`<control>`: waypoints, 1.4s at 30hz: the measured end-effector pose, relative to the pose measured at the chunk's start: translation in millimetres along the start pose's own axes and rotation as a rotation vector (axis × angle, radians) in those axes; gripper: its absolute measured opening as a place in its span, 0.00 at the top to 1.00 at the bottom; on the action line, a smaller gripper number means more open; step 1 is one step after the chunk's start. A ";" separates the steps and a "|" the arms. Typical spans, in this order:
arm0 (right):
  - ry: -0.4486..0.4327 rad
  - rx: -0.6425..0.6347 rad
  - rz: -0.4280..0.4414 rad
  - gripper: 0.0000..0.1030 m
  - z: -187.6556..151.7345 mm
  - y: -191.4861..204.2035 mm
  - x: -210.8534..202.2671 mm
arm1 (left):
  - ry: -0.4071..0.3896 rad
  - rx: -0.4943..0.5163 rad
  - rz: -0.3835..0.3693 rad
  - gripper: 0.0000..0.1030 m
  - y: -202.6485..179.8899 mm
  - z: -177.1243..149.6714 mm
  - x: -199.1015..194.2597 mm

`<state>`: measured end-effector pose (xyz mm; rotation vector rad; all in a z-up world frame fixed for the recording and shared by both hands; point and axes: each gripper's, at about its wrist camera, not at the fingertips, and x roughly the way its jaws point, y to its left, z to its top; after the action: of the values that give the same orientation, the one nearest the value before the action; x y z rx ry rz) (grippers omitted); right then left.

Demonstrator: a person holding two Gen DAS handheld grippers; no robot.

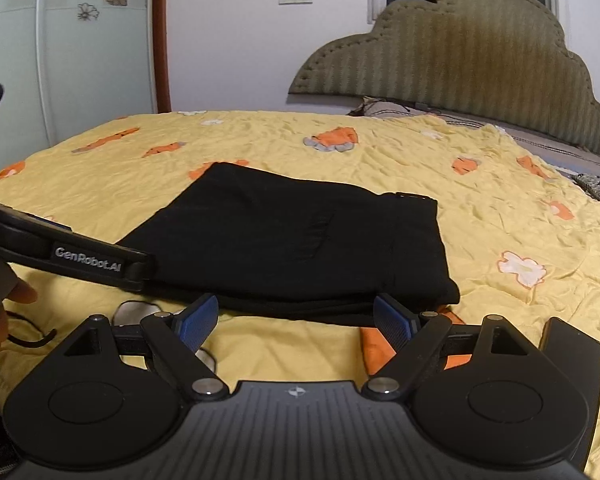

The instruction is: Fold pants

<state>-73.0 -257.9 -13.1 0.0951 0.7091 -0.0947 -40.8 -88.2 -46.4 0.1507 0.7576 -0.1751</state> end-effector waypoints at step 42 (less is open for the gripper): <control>0.052 -0.033 -0.024 0.05 -10.2 59.9 -2.6 | 0.039 -0.072 0.068 0.02 30.9 -26.9 -7.0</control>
<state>-74.5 -197.2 -15.9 0.0576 0.7633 -0.1041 -57.2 -51.9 -58.5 0.1112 0.7958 -0.0803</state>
